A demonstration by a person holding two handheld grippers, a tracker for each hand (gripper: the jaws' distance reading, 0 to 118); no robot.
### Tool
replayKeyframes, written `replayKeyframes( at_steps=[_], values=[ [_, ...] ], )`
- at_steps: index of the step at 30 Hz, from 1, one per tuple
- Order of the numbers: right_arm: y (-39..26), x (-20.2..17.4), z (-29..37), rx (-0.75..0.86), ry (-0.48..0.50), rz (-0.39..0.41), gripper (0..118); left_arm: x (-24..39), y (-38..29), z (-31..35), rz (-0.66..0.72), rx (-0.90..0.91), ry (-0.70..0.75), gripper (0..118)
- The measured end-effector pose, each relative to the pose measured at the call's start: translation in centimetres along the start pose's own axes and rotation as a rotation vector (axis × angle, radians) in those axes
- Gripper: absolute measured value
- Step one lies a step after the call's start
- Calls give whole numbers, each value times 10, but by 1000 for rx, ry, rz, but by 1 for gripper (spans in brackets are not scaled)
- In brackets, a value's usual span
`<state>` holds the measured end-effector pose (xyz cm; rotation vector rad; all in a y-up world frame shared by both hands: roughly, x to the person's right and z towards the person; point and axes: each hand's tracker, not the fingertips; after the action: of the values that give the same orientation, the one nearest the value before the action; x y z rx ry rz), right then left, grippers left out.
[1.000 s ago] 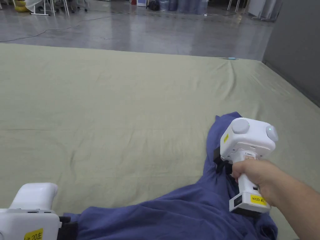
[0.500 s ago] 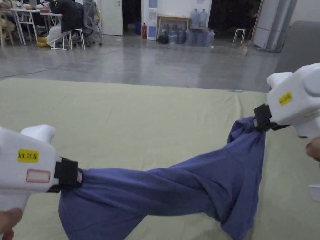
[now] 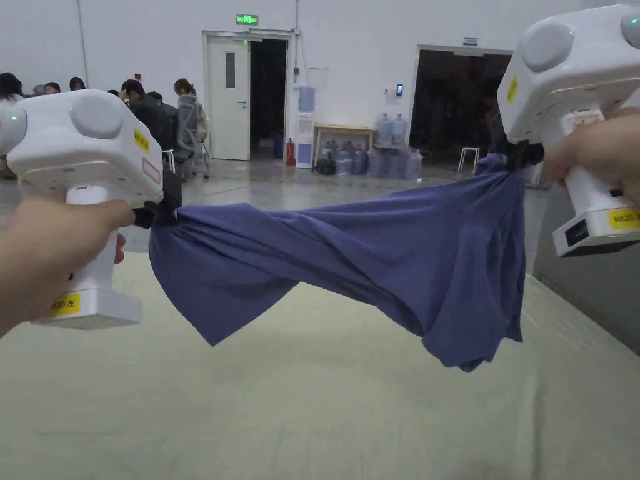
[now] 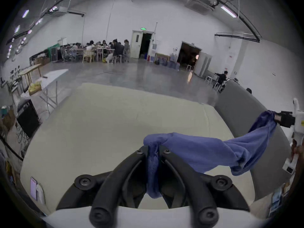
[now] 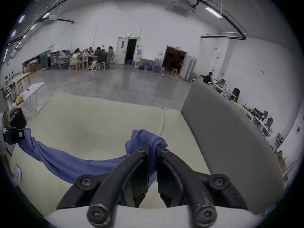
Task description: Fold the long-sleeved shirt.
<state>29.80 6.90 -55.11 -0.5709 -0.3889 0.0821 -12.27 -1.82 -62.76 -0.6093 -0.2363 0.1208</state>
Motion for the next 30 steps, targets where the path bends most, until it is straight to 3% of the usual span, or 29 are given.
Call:
replayKeyframes(
  at_steps=[5, 10, 14, 17, 21, 26, 30],
  values=[
    [-57, -13, -49, -74, 32, 30, 5, 2, -36, -34, -92, -13, 32, 5],
    [-190, -32, -111, -244, 113, 55, 5, -17, -145, -94, -122, -245, 88, 5],
    [-300, -45, -142, -404, 120, 104, 5, -27, -233, -131, -158, -383, 89, 5],
    [-360, -42, -148, -499, 141, 91, 5, -33, -290, -135, -166, -487, 77, 5],
    [-398, -19, -112, -508, 197, 24, 5, -48, -329, -91, -246, -467, 43, 5],
    [-428, -11, -42, -470, 244, 57, 4, -66, -359, -23, -258, -468, 16, 5],
    [-469, -18, -4, -539, 267, 81, 4, -75, -394, 9, -244, -519, 3, 5]
  ],
)
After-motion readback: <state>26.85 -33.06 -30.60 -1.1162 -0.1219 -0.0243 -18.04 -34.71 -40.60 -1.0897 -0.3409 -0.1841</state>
